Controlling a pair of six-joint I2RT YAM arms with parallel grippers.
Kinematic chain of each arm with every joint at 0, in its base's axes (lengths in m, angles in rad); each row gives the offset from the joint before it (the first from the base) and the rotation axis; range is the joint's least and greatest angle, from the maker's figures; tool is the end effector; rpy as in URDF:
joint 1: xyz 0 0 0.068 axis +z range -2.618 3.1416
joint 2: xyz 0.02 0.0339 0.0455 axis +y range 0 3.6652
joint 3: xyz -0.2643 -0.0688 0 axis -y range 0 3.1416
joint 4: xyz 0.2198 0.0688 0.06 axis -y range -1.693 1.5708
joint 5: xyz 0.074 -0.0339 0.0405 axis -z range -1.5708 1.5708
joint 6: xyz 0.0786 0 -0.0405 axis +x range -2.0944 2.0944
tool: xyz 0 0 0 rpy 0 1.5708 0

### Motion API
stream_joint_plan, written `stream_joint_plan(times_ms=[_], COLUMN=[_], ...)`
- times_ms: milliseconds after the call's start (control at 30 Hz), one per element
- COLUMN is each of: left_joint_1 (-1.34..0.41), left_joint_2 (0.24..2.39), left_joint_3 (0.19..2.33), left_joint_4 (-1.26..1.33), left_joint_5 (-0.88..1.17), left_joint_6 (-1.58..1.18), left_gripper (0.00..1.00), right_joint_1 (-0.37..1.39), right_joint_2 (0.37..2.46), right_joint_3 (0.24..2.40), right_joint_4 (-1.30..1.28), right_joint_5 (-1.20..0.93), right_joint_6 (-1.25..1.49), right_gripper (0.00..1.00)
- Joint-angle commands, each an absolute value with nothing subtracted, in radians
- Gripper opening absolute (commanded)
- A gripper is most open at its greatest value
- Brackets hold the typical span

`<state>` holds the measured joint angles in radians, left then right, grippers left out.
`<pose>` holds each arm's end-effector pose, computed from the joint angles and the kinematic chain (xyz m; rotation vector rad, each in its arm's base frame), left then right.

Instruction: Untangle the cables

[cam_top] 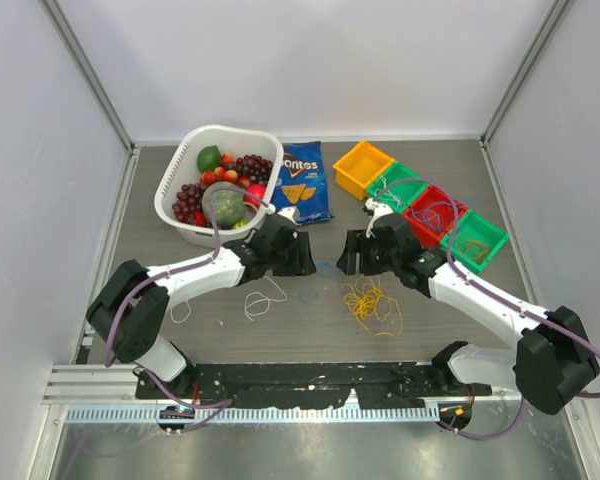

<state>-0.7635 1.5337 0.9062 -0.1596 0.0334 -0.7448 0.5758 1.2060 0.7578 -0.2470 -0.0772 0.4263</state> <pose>0.2373 -0.2308 0.1891 0.0405 2.4929 -0.7357 0.2205 0.1504 0.2216 -0.2168 2.3292 0.6051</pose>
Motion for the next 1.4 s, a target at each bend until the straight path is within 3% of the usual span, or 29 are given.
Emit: stream_joint_plan(times_ms=[0,100,167,400,500,633,900,1367], left_joint_1=[-0.762,-0.762,-0.762,-0.762,-0.762,-0.762,-0.762,-0.762], left_joint_2=[1.562,1.534,1.481,1.201,1.125,1.059,0.973,0.917], left_joint_3=[0.957,0.968,0.962,0.943,0.968,1.031,1.112,1.198], left_joint_4=[-0.152,-0.161,-0.161,-0.25,-0.316,-0.397,-0.463,-0.462], left_joint_5=[-0.057,-0.064,-0.048,0.073,0.124,0.179,0.235,0.403], left_joint_6=[-0.719,-0.684,-0.652,-0.539,-0.497,-0.477,-0.463,-0.44], left_gripper=[0.45,0.09,0.0,0.0,0.0,0.0,0.0,0.0], right_joint_1=[0.569,0.569,0.569,0.568,0.568,0.569,0.644,0.649], right_joint_2=[1.112,1.066,1.054,1.069,1.058,1.114,1.207,1.15], right_joint_3=[0.704,0.695,0.695,0.709,0.735,0.799,0.733,0.627], right_joint_4=[-0.172,-0.196,-0.212,-0.121,-0.081,-0.072,0.312,0.489], right_joint_5=[-0.078,-0.043,-0.019,-0.222,-0.255,-0.339,-0.659,-0.552], right_joint_6=[0.476,0.462,0.443,0.364,0.339,0.299,0.406,0.442], right_gripper=[0.67,0.67,0.68,0.72,0.8,0.79,0.77,0.76])
